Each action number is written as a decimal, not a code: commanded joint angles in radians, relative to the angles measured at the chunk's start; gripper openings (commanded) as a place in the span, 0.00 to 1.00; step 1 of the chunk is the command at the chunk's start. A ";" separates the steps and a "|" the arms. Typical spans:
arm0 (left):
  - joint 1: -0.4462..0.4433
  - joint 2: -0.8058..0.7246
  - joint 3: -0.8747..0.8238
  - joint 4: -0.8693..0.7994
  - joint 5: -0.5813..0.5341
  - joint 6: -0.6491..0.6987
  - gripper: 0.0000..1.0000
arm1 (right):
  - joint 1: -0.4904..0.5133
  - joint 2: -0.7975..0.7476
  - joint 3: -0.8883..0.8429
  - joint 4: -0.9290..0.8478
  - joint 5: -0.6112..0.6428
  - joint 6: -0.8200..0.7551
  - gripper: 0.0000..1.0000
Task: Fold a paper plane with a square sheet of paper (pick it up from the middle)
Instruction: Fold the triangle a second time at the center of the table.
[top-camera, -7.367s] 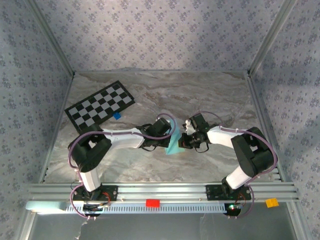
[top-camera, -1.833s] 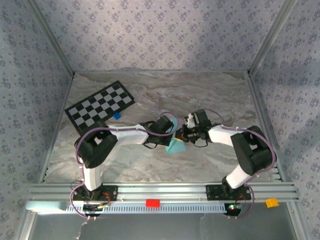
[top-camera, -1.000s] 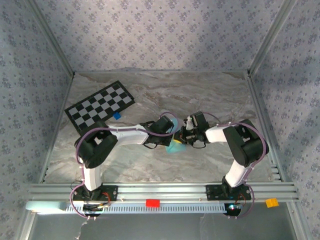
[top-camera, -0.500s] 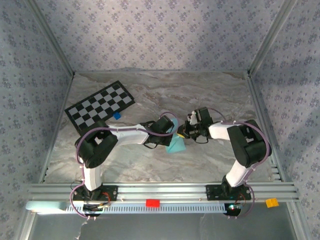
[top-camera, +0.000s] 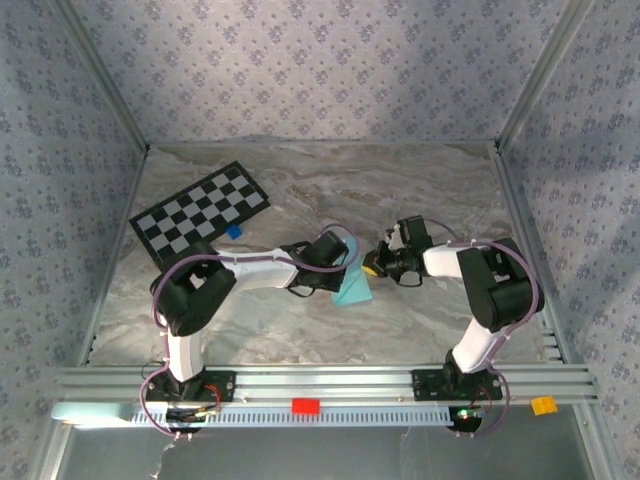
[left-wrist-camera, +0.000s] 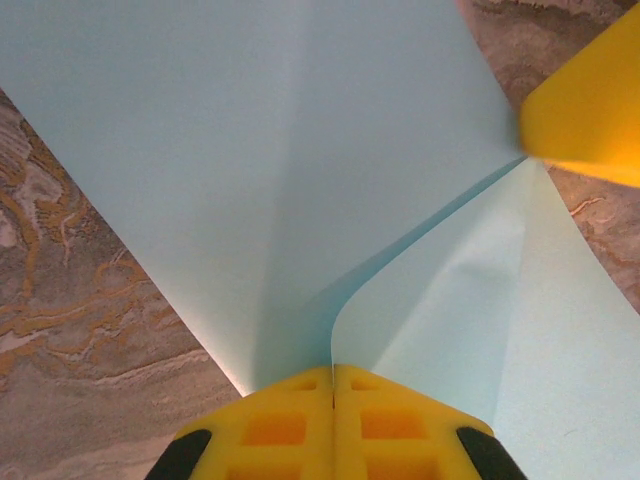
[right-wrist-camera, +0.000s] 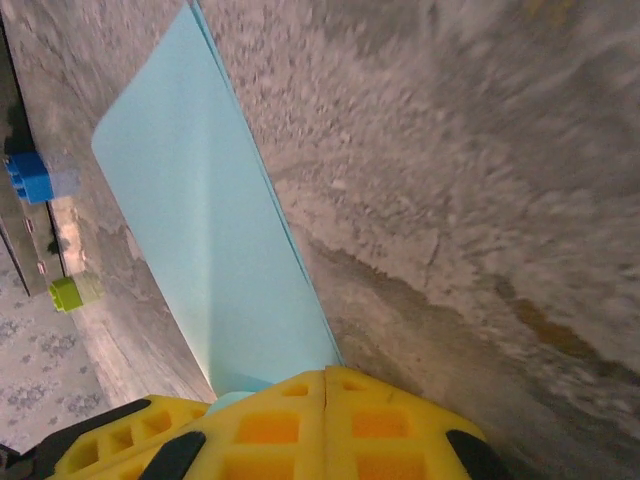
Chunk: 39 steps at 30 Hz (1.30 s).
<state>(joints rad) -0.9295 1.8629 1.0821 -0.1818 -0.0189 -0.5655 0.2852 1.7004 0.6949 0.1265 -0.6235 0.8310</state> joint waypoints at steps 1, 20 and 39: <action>0.003 0.027 -0.004 -0.069 -0.007 0.010 0.02 | -0.003 -0.036 0.040 -0.030 -0.020 -0.008 0.03; 0.003 0.026 -0.001 -0.068 0.002 0.013 0.02 | 0.040 0.085 -0.048 -0.006 0.022 -0.028 0.01; 0.003 0.027 -0.002 -0.070 0.000 0.009 0.02 | 0.122 0.025 -0.001 -0.023 -0.003 -0.030 0.01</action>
<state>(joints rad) -0.9295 1.8645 1.0843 -0.1822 -0.0158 -0.5652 0.4095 1.6970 0.7113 0.1307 -0.6617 0.7971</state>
